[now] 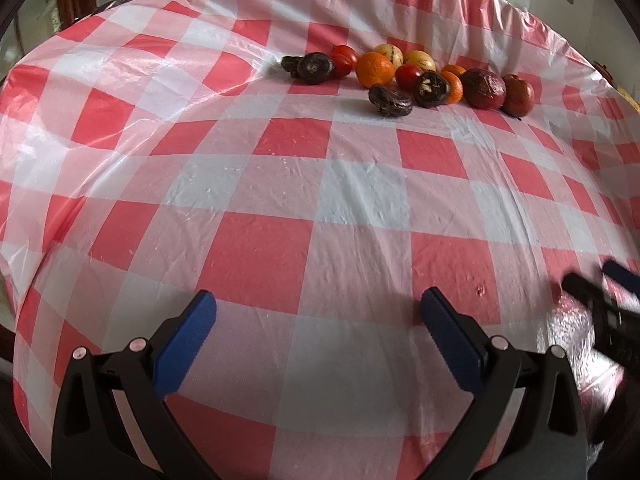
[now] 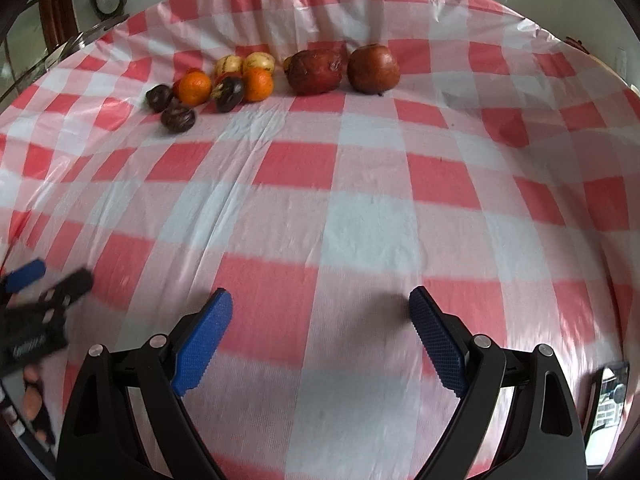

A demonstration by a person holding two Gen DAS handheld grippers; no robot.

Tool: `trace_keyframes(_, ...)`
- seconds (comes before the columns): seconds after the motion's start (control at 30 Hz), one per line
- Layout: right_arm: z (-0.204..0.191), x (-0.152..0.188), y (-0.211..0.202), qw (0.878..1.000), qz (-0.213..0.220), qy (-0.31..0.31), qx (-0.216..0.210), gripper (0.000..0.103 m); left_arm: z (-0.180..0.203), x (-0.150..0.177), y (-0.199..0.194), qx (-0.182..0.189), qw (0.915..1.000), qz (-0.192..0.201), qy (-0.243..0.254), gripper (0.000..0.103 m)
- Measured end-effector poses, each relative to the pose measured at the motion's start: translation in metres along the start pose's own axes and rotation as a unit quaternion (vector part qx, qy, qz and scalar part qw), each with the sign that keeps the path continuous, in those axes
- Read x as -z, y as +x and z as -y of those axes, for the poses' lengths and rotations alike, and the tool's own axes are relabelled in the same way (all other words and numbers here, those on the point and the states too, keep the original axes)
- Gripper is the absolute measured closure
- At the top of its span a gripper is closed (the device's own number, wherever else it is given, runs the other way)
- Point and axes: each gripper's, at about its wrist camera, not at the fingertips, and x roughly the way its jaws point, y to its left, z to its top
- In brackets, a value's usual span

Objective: Organize fruits
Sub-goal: 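Grasp the dark brown round fruit with the left tool while the right tool grasps a red apple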

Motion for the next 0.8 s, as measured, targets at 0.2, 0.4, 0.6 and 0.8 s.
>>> trace_keyframes(0.2,0.019,-0.036,0.021,0.998,0.027,0.046,-0.012,0.016,0.002,-0.022,0.013,0.009,0.9998,-0.015,0.010,0.001)
trace_keyframes(0.4,0.043,-0.070,0.038,0.994,0.050,0.097,-0.013,0.017,0.017,-0.083,0.047,0.023,0.9997,0.005,-0.007,0.001)
trace_keyframes(0.6,0.058,-0.081,0.051,0.989,0.052,0.132,-0.031,0.017,0.042,-0.133,0.080,0.015,0.9997,0.017,0.008,0.016)
trace_keyframes(0.8,0.063,-0.097,0.059,0.989,0.067,0.131,-0.014,0.017,0.050,-0.149,0.095,0.022,0.9991,0.015,0.033,0.044)
